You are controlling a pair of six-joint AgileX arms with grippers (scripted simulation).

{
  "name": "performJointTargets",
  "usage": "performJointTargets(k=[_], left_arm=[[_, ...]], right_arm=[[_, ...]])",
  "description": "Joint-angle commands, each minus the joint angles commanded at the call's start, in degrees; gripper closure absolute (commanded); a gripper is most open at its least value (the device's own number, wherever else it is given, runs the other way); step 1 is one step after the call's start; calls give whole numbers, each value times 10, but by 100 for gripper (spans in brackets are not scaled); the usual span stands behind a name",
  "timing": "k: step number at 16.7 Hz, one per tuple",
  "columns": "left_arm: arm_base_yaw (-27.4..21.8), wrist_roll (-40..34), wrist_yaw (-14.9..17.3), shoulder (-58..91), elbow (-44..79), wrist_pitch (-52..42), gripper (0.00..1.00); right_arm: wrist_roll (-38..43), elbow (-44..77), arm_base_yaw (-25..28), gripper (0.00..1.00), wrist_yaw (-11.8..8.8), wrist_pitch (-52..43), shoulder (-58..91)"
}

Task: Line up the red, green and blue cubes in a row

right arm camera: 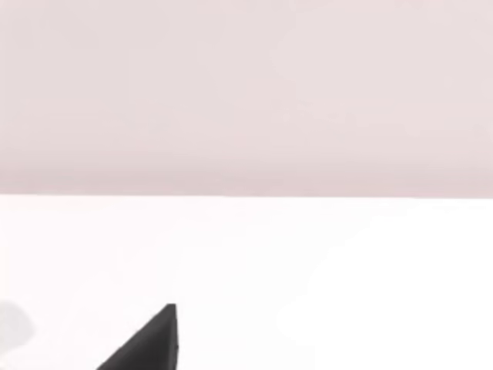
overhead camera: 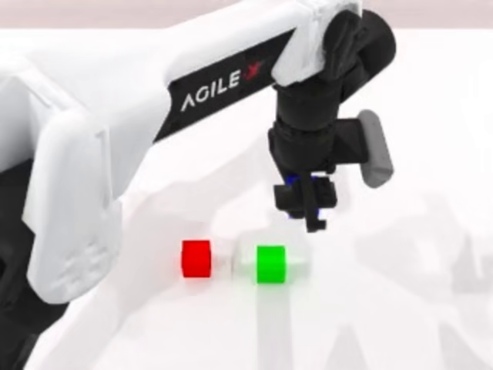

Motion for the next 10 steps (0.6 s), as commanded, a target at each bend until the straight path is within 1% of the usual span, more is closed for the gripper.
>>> performJointTargets(k=[1, 3, 10], left_arm=[[-24, -14, 0, 12, 23, -10, 100], [-52, -33, -1, 26, 52, -21, 100], [-57, -36, 0, 27, 46, -12, 100]], right_arm=[[0, 0, 0, 0, 0, 0, 0], [0, 0, 0, 0, 0, 0, 0], [0, 0, 0, 0, 0, 0, 0]])
